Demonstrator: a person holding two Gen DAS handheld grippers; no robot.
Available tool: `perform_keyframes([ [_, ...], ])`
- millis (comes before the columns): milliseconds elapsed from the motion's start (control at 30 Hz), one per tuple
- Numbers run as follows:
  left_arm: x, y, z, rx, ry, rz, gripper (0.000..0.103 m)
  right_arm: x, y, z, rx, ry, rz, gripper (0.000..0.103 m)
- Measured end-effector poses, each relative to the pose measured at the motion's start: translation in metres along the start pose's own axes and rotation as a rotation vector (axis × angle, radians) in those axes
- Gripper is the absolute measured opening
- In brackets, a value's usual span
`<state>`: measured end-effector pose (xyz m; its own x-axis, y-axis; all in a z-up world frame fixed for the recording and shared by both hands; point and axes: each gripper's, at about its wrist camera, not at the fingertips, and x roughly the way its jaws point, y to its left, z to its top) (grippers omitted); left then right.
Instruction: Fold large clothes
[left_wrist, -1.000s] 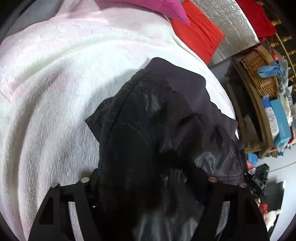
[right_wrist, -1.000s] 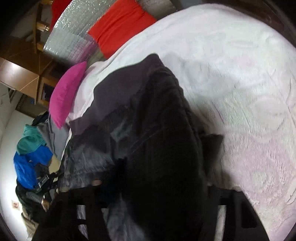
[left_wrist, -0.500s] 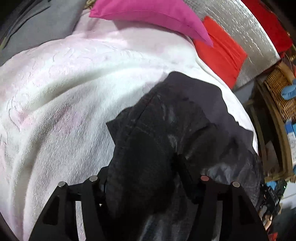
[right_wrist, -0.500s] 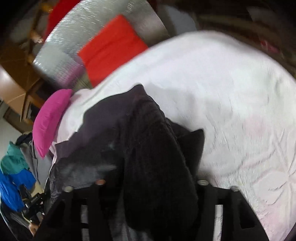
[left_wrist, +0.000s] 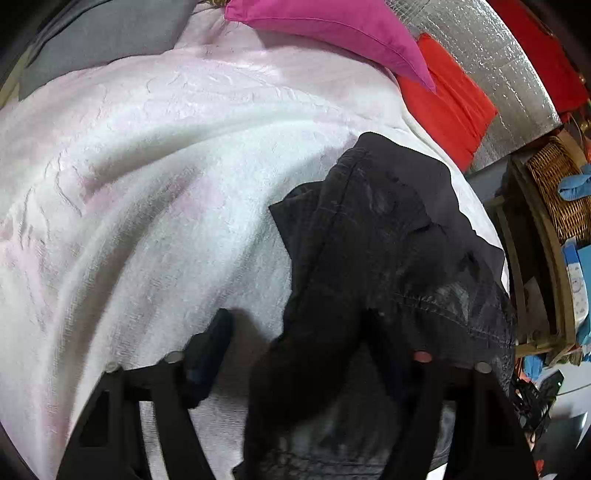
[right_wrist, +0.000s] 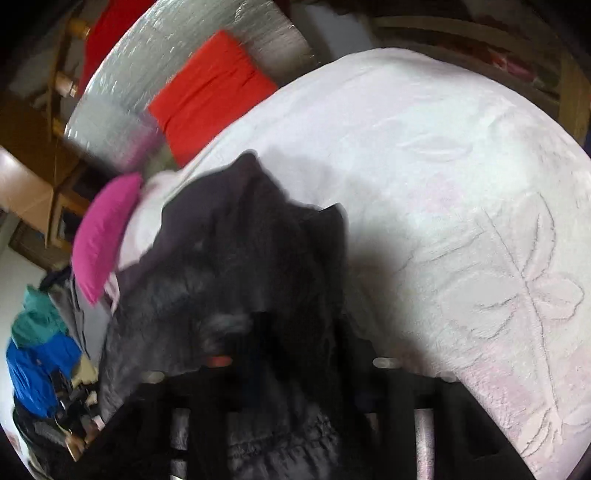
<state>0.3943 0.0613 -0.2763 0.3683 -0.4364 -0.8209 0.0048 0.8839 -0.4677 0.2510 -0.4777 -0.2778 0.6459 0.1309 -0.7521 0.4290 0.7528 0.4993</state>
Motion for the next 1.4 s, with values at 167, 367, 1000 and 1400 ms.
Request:
perform_keyframes([
  [167,0.006,-0.024,0.001,0.096,-0.053,0.090,0.055,-0.003,0.015,-0.003,-0.065,-0.042,-0.113,0.028],
  [367,-0.008,-0.010,0.003,0.020,-0.039,0.094,0.064,-0.012,0.010,-0.004,-0.022,-0.026,-0.087,0.037],
  [1000,-0.069,0.005,-0.112,-0.134,-0.081,-0.089,0.074,-0.047,0.001,-0.103,0.311,0.056,0.286,0.076],
  [1400,-0.025,0.006,-0.074,-0.271,-0.115,-0.137,0.059,0.008,-0.004,-0.070,0.462,-0.020,0.173,0.053],
])
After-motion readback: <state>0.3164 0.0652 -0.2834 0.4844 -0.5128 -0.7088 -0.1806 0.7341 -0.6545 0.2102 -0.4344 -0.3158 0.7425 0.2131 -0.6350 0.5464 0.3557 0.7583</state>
